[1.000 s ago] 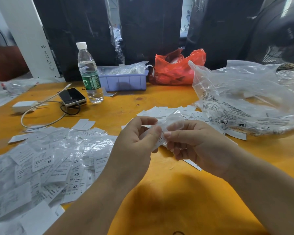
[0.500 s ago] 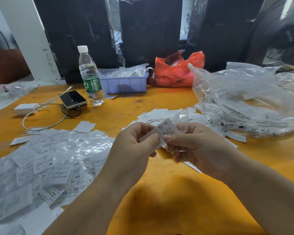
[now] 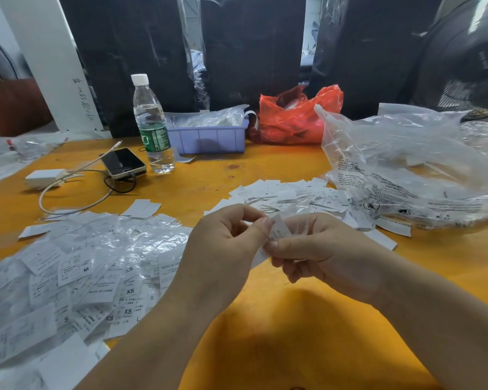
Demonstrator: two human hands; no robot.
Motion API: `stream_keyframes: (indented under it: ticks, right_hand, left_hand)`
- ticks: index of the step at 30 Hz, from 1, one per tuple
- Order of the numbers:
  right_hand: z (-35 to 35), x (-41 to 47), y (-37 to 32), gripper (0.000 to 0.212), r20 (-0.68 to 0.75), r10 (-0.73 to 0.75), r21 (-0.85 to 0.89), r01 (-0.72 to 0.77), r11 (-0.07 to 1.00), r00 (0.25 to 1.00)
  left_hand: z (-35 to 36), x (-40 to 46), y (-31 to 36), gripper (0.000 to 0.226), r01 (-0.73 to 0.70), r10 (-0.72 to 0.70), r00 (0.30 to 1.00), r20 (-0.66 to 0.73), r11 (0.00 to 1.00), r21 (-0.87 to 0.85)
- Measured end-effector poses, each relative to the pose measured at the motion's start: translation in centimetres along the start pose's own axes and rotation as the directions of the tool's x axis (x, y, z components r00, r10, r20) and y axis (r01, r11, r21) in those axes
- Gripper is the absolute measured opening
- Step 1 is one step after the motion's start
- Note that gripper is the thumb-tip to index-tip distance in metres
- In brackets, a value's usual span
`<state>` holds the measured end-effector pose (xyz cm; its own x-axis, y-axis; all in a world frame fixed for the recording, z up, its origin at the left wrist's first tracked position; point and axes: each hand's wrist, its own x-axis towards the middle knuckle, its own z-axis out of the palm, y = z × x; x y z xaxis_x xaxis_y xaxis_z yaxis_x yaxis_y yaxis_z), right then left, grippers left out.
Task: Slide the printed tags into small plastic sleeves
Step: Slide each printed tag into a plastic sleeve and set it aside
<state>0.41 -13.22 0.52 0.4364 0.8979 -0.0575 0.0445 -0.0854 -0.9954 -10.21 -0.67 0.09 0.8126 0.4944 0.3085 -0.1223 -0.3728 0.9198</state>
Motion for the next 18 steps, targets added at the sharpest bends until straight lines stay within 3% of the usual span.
stream_keyframes:
  ticks: [6,9,14,18]
  right_hand:
    - [-0.8,-0.3,-1.1,0.041,-0.074,0.035,-0.058,-0.039,0.998,0.997]
    - [-1.2,-0.2,-1.1,0.023,-0.173,0.007,-0.045,-0.015,0.999,0.985]
    - [-1.8,-0.1,-1.0,0.009,-0.219,-0.03,-0.084,0.012,0.996,0.975]
    - [-2.2,-0.2,-1.2,0.003,-0.219,-0.06,-0.077,0.044,0.996,0.974]
  left_hand:
    - [0.0,-0.1,-0.1,0.019,-0.04,0.049,0.998,-0.048,0.984,0.175]
    - [0.0,-0.2,-0.1,0.019,-0.013,0.021,0.999,-0.046,0.986,0.169]
    - [-0.5,0.4,-0.4,0.016,0.144,-0.145,0.989,-0.031,0.989,-0.026]
    - [-0.8,0.9,-0.5,0.014,0.306,-0.303,0.952,0.045,0.93,-0.206]
